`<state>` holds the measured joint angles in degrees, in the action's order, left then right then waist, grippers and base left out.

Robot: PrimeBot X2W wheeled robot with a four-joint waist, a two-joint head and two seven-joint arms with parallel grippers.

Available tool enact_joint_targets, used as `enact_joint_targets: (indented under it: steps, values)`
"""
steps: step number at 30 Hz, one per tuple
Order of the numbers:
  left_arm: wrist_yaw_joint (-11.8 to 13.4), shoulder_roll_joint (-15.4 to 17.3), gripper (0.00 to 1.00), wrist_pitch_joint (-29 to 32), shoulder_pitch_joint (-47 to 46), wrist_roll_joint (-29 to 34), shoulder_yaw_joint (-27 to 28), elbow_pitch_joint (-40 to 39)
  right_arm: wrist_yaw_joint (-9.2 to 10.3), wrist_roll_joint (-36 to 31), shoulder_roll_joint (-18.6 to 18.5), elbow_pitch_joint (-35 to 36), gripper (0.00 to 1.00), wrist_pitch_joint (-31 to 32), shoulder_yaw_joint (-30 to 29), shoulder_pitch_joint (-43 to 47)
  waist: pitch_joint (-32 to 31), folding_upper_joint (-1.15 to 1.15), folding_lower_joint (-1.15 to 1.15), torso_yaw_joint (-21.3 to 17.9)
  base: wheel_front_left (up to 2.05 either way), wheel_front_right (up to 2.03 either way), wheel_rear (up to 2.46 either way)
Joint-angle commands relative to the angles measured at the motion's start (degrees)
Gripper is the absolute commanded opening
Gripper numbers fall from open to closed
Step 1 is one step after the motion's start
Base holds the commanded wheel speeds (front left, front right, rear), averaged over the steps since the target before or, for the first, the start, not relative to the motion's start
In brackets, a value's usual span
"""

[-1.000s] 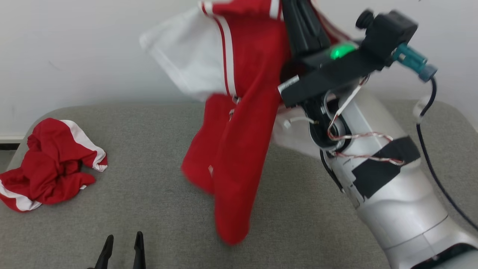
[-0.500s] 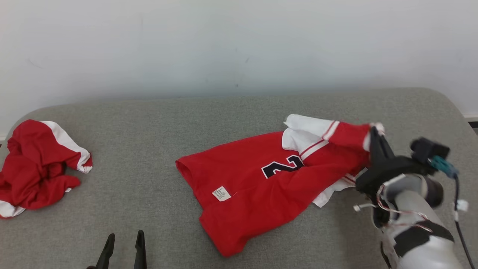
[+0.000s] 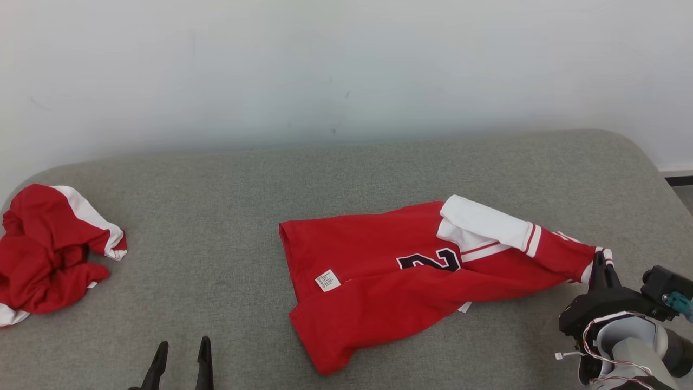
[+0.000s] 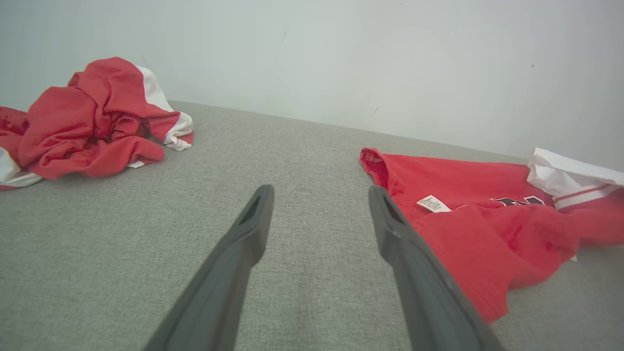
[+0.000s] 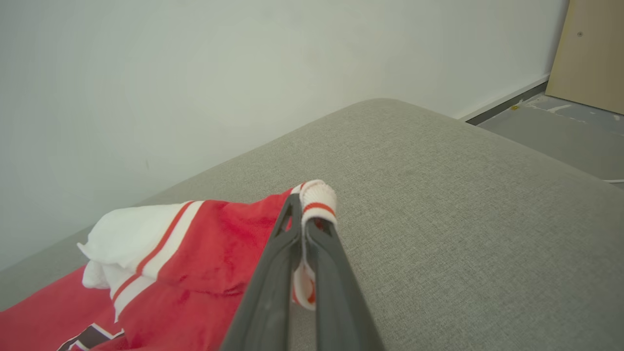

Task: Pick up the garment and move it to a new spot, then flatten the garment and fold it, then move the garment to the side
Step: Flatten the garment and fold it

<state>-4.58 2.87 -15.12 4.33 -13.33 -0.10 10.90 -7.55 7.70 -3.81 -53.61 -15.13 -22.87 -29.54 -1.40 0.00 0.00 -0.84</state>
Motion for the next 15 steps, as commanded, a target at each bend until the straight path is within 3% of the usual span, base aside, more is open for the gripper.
enact_joint_targets:
  steps: [1,2,10,15]
  values:
    - [-0.1,0.0,1.0,0.0,0.3,0.3,0.2,0.2,0.12,-1.2,0.2,-0.4,0.7,0.2,-0.7,0.7,-0.4,0.0,0.0,-0.2,0.0,0.0,0.0]
    - [-0.2,0.0,1.0,-0.1,0.5,0.3,0.2,0.2,0.12,-1.7,0.4,-0.7,1.0,0.4,-1.1,0.6,-0.5,0.0,0.0,-0.2,0.0,0.0,0.0]
    - [-0.2,0.0,1.0,0.0,1.1,-0.1,-0.2,0.4,0.12,-8.9,0.7,-2.0,1.0,9.6,1.6,1.6,-1.7,0.0,0.0,-0.1,0.0,0.0,0.0]
    - [-0.1,0.0,1.0,0.0,1.4,-0.2,0.1,0.3,0.12,-8.3,1.0,1.6,1.0,12.2,8.3,2.3,-2.0,0.0,0.0,-0.1,0.0,0.0,0.0]
